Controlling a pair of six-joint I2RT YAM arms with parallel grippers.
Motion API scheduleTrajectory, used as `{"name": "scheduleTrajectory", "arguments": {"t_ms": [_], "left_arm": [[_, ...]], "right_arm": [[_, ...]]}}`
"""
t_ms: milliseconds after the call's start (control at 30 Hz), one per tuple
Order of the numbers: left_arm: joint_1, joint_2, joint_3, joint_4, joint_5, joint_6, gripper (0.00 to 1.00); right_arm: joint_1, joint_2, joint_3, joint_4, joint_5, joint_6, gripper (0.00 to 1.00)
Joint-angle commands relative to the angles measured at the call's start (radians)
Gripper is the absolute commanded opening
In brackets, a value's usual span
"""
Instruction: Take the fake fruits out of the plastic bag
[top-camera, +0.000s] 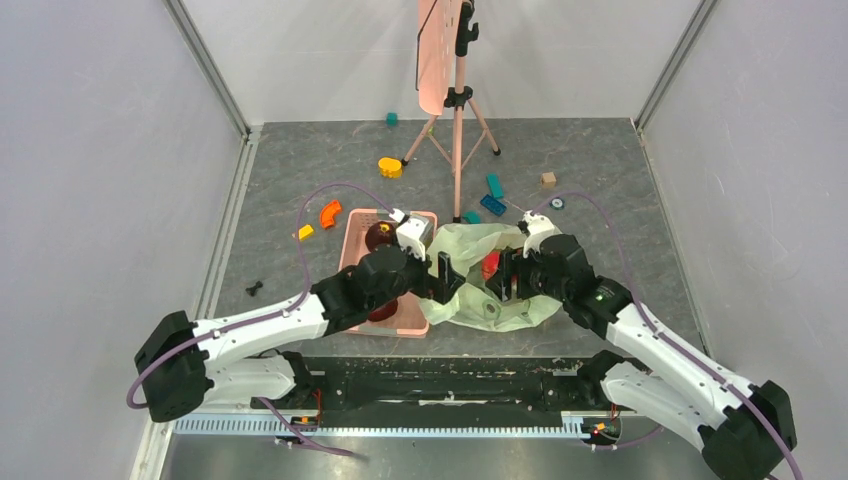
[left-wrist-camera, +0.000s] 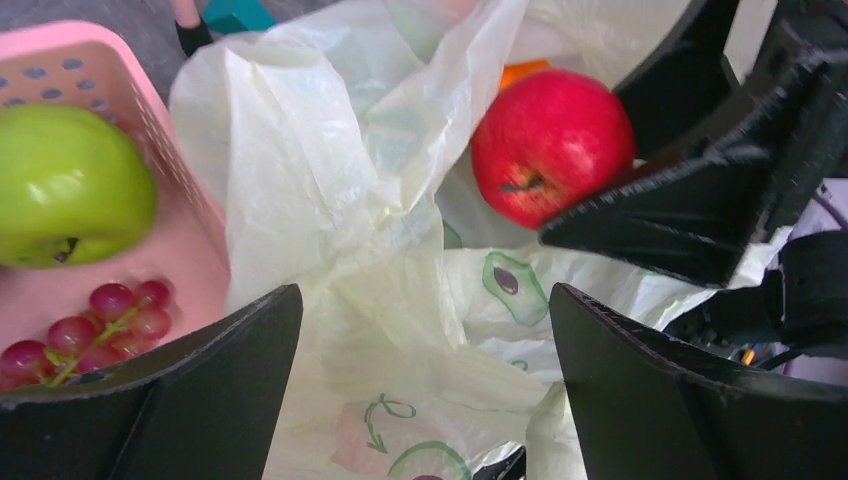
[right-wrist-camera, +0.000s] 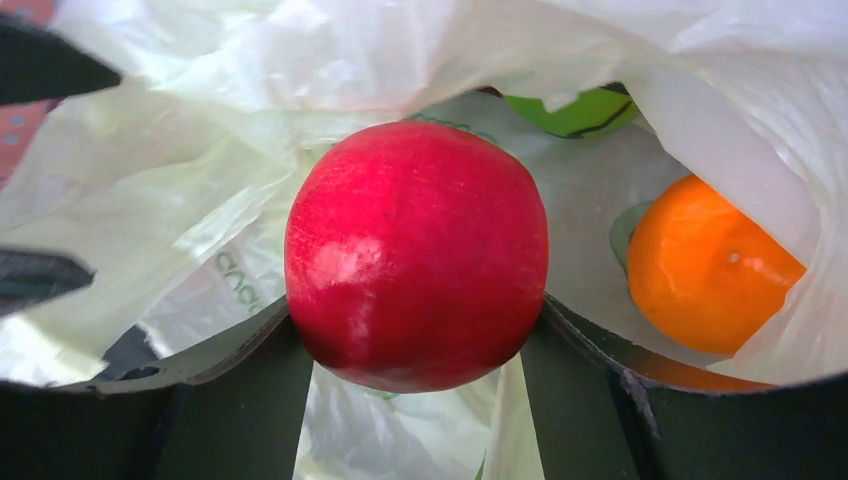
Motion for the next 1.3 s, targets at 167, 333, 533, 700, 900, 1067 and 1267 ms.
{"name": "scheduleTrajectory", "arguments": {"t_ms": [167, 333, 533, 700, 900, 1067, 1267], "left_arm": [[0.042, -0.089, 0.097, -0.064, 0.034, 0.046, 1.0], [0.043, -0.18, 0.129, -0.139, 0.002, 0.045, 1.0], [0.046, -0.311, 0.158, -0.257, -0.115, 0.084, 1.0], [0.058, -0.369, 0.177, -0.378, -0.185, 0.113, 1.0], [0.064, -0.49, 0.203, -0.507, -0.301, 0.113, 1.0], [0.064, -0.619, 0.232, -0.604, -0.415, 0.122, 1.0], [0.064, -0.659, 0.224, -0.662, -0.446, 0.108, 1.0]], "right_arm": [[-0.001, -0.103, 0.129, -0.092, -0.211, -0.112, 0.68], [-0.001, -0.103, 0.141, 0.004, -0.297, -0.086, 0.69], [0.021, 0.018, 0.208, 0.089, -0.34, -0.066, 0.66], [0.136, 0.168, 0.312, 0.149, -0.282, -0.079, 0.67], [0.236, 0.398, 0.429, 0.228, -0.247, -0.085, 0.67], [0.282, 0.585, 0.512, 0.292, -0.272, -0.072, 0.67], [0.31, 0.79, 0.614, 0.266, -0.237, -0.062, 0.67]]}}
